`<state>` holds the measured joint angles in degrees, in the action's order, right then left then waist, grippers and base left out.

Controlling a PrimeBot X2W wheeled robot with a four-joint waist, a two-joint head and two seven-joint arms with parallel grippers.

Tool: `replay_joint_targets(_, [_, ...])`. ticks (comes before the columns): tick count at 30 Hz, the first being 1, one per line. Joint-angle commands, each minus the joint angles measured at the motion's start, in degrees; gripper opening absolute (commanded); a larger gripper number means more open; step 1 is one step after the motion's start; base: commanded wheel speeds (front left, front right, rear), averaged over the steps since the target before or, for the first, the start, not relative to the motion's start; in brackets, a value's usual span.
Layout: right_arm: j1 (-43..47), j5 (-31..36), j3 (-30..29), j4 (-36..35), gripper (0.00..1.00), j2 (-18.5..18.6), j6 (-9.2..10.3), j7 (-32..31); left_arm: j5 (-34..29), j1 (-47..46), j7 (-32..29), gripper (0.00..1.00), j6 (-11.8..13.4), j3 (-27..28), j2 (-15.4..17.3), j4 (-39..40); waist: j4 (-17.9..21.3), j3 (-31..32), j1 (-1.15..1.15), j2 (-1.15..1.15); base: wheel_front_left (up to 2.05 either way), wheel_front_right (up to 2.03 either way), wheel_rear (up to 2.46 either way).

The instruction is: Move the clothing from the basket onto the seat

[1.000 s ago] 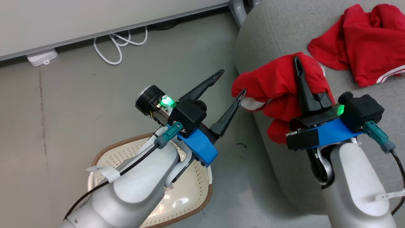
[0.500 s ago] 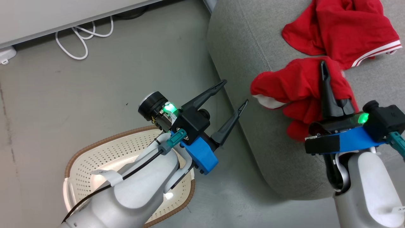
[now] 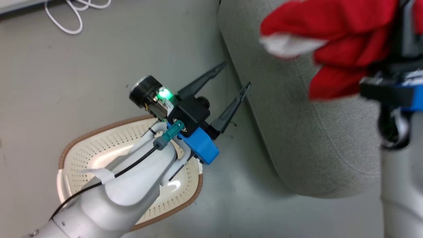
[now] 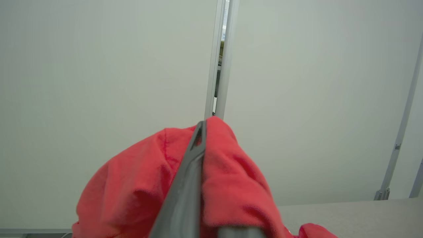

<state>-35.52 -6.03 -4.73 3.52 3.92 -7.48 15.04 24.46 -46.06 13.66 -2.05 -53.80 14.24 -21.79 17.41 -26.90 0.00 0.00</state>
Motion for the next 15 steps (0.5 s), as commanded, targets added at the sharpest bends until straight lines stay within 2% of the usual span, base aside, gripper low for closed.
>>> replay_joint_targets(1, [-3.3, 0.1, -1.0, -1.1, 0.00, 0.9, -0.03, 0.2, -0.4, -1.4, -0.3, 1.00, 0.3, 0.5, 0.7, 0.6, -0.3, -2.9, 0.00, 0.00, 0.00, 0.00, 0.00])
replay_joint_targets(8, [-16.3, 0.1, -8.4, -3.7, 0.00, 6.6, -0.02, 0.2, -2.0, -5.3, -1.9, 1.00, 0.8, 0.9, 2.7, 3.4, -1.4, -10.9, 0.00, 0.00, 0.00, 0.00, 0.00])
replay_joint_targets(15, [-24.2, -0.4, -15.4, 0.1, 0.00, 15.3, -0.02, 0.2, -3.4, -7.8, -2.8, 1.00, 1.3, 0.9, 3.9, 5.4, -2.0, -16.3, 0.00, 0.00, 0.00, 0.00, 0.00])
